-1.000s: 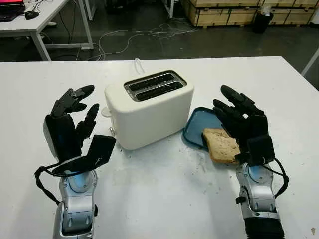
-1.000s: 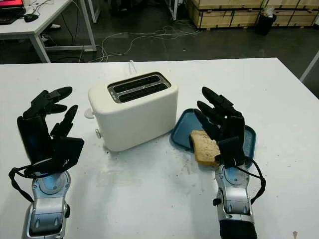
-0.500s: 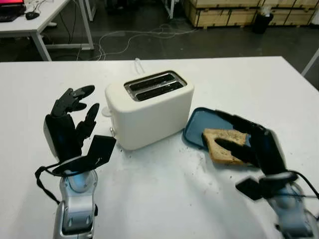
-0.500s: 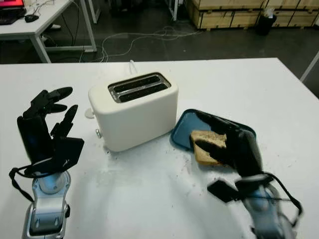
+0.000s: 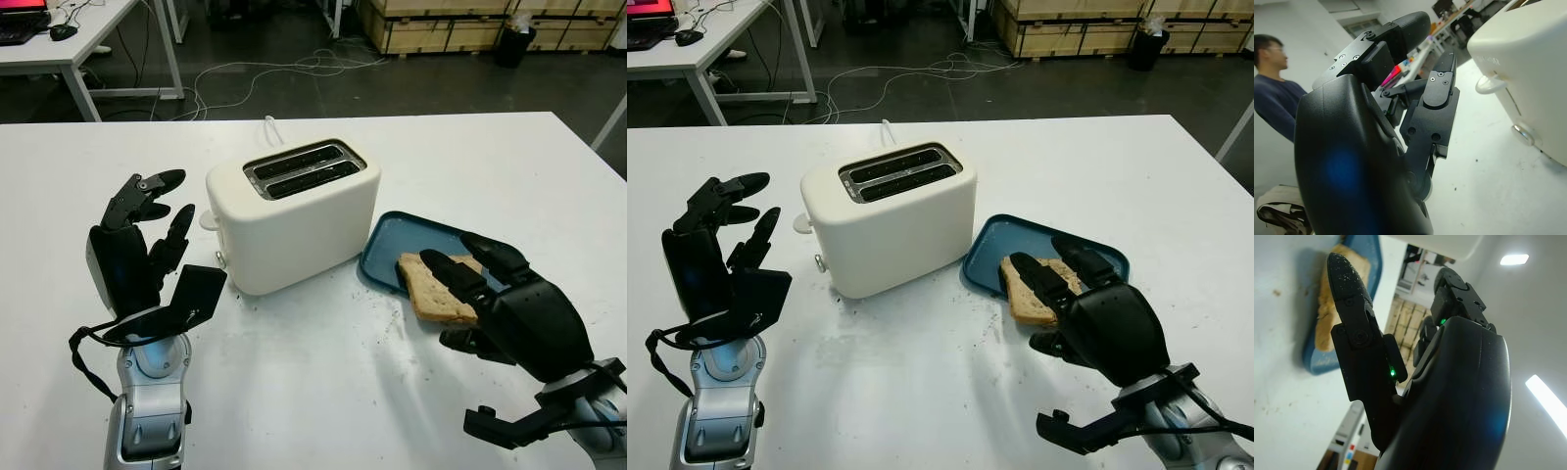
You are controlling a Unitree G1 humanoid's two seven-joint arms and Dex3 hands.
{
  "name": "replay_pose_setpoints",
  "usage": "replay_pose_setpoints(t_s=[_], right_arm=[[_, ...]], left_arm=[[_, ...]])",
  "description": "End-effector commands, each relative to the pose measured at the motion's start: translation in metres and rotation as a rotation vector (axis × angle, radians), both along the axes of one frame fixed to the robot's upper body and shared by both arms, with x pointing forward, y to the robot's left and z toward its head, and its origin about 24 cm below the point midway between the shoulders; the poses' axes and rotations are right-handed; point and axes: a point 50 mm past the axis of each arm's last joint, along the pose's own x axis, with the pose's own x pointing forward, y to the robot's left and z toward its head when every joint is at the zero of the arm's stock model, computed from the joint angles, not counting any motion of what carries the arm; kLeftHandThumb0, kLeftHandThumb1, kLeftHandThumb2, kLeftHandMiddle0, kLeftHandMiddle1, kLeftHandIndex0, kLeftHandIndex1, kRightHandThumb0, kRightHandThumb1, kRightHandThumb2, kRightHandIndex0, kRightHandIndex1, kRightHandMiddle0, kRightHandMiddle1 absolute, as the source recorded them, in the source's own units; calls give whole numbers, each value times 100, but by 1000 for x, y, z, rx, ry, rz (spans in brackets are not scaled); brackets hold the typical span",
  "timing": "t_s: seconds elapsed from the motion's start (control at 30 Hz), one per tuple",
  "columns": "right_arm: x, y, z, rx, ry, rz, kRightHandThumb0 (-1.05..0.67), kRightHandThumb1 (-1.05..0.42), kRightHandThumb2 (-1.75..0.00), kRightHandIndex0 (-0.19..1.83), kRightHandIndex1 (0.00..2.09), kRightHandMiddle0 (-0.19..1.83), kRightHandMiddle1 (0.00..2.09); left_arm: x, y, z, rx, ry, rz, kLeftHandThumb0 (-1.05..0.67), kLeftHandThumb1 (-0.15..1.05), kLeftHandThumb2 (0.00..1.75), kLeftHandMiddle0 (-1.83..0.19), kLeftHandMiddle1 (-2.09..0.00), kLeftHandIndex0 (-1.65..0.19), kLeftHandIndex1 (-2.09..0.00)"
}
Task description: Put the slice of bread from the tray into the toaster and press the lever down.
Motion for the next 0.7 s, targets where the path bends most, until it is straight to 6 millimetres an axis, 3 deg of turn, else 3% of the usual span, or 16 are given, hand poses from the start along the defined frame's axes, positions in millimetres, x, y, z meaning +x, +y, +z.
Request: replay_pose_setpoints(t_s=[0.0,0.43,0.67], right_arm=[[2,-2,-7,-20,-5,-24,-70,-85,0,6,0,12,0],[20,-18,-56,-71,62,-112,-68,-85,0,8,1,14,1],[26,-20,-65,-94,55,-122,-64,-86,-1,12,2,17,1]], left_arm=[[2,-1,6,12,-30,-4,-16,88,0,-52,-131,-71,-62],[1,-4,7,21,-38,-16,-15,88,0,-52,-131,-68,-66],[2,-5,10,18,-37,-23,-14,89,0,-51,-131,-67,-67]])
